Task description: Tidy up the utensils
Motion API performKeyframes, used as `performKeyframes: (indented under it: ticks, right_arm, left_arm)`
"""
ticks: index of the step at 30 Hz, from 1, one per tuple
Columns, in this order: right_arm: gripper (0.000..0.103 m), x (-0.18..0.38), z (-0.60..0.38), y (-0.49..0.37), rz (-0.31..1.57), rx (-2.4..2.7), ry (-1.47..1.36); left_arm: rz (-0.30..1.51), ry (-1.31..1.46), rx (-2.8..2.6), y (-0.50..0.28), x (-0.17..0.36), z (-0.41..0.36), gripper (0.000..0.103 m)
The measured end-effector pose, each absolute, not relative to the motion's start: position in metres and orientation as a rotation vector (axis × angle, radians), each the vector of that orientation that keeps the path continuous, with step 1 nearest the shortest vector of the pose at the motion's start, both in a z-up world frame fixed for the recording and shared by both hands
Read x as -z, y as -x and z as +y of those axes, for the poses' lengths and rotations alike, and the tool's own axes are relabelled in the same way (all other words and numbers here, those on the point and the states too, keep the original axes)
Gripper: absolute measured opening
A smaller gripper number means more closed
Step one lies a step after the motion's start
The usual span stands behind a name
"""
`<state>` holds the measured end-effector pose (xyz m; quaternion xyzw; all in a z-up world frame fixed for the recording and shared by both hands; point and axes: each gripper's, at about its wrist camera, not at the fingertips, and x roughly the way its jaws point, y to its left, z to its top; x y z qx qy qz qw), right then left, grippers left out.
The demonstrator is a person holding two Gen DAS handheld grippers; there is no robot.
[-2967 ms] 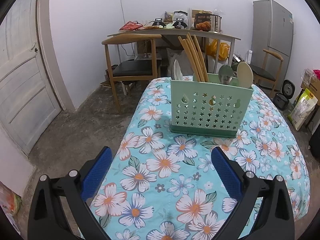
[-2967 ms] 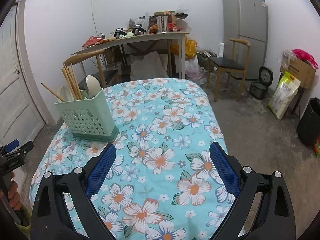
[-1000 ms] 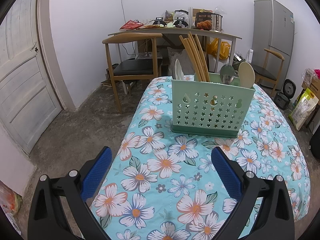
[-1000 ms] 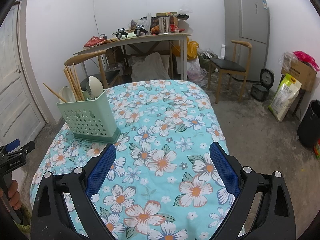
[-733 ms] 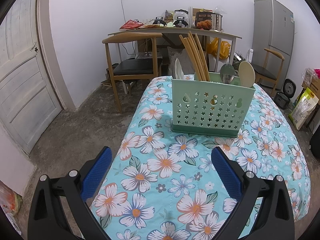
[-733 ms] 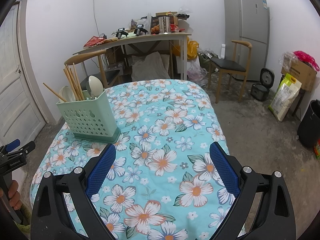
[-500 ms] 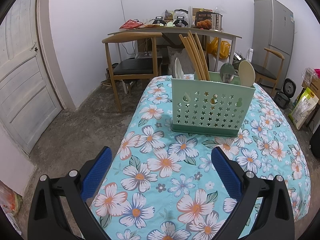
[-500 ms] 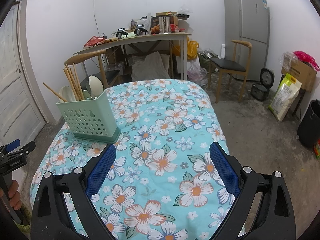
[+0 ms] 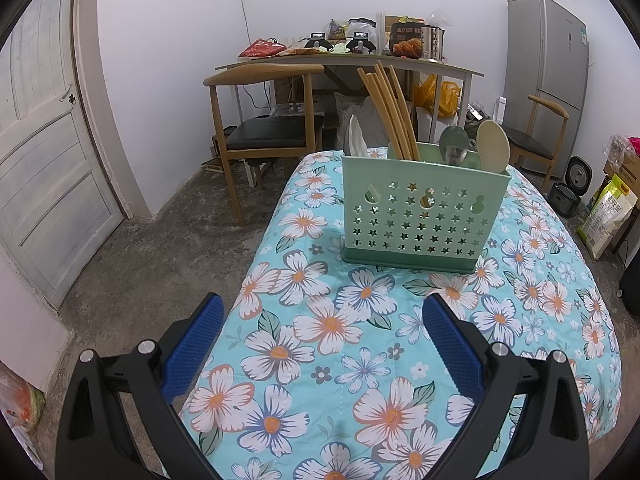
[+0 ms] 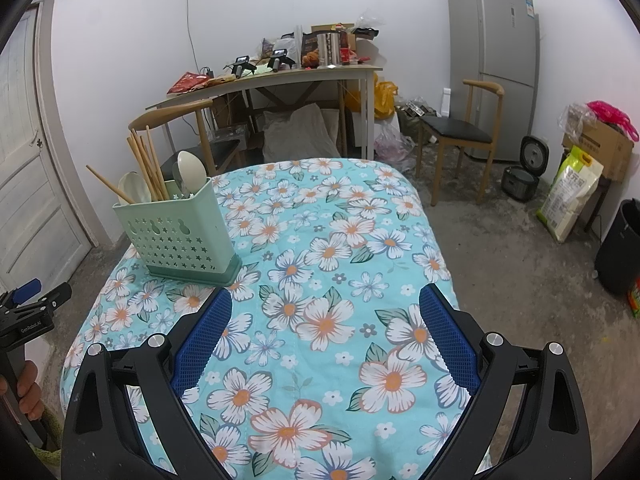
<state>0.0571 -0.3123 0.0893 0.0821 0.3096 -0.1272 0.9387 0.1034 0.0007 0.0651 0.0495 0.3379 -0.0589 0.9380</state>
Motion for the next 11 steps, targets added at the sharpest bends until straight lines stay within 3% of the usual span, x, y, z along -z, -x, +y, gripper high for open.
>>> performKeyframes:
  ticks: [11]
  right_arm:
    - [0.091, -0.0894, -0.3124, -0.0567, 0.632, 0.261, -0.168]
  left_arm:
    - [0.701, -0.101, 0.126, -0.1045, -0.0605, -0.0009, 0.097]
